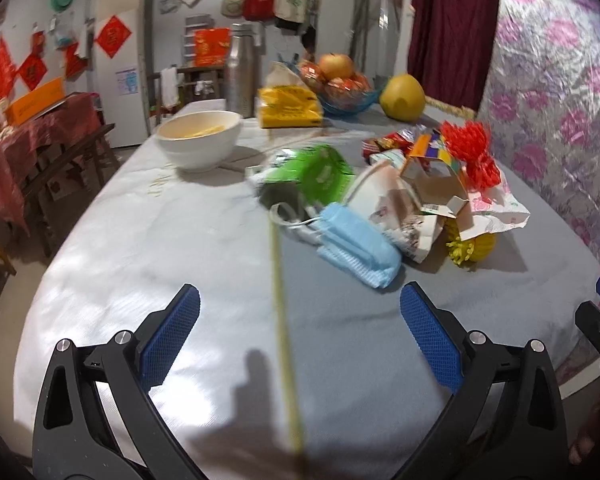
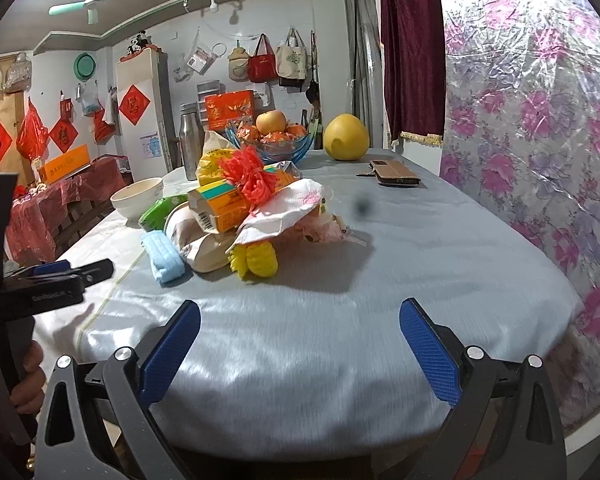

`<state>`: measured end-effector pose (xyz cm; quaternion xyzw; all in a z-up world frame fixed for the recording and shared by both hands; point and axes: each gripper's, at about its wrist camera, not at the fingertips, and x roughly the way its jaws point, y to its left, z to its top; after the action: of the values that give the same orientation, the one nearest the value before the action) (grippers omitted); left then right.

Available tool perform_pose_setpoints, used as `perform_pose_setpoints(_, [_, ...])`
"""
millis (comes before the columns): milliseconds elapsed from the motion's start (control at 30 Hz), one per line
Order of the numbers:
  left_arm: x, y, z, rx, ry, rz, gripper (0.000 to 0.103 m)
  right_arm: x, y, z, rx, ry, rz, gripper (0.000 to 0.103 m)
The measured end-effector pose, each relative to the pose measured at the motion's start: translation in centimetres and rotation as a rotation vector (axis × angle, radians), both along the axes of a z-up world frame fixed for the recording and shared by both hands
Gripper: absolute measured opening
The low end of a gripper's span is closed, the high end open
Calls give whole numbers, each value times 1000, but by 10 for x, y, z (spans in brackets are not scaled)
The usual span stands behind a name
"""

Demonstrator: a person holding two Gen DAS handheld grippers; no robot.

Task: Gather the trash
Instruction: 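Grasp the blue face mask with the left tool while the right tool grasps the white tissue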

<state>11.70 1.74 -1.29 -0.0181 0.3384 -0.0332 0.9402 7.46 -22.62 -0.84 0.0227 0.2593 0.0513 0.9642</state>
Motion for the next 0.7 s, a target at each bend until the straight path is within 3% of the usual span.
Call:
perform_pose_setpoints(200, [42, -30, -6, 57, 56, -48, 96, 15, -8, -6, -3, 8, -10, 97])
perform_pose_setpoints(333, [68, -36, -18, 87, 134, -15, 96, 23, -14, -10, 5, 23, -10, 97])
perform_pose_setpoints(433, [76, -25, -23, 103, 174, 36, 96, 27, -16, -11, 3, 20, -13, 97])
perform_pose_setpoints(567, [67, 7, -23, 109, 159, 113, 96, 36, -17, -10, 12, 16, -3, 97])
perform_pose_setpoints(700, [60, 32, -32, 70, 177, 132, 96, 50, -10, -8, 51, 31, 41, 97])
